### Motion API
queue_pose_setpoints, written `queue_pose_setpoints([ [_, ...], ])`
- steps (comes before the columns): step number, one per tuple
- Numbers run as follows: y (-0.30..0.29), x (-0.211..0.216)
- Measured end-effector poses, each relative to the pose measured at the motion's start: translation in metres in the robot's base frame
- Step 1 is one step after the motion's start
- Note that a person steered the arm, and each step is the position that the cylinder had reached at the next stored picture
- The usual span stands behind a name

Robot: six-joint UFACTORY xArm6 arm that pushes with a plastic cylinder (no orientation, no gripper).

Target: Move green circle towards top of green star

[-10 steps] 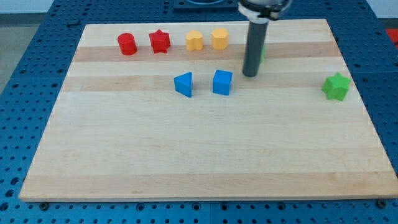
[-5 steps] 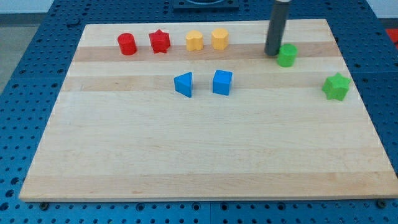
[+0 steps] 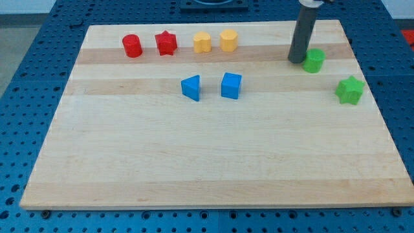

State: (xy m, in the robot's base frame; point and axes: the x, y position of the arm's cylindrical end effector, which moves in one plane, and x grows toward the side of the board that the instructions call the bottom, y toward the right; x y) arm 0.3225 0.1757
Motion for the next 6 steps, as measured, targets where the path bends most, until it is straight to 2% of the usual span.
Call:
queue_pose_setpoints([
  [3, 0.048, 0.015],
  [6, 0.045, 0.014],
])
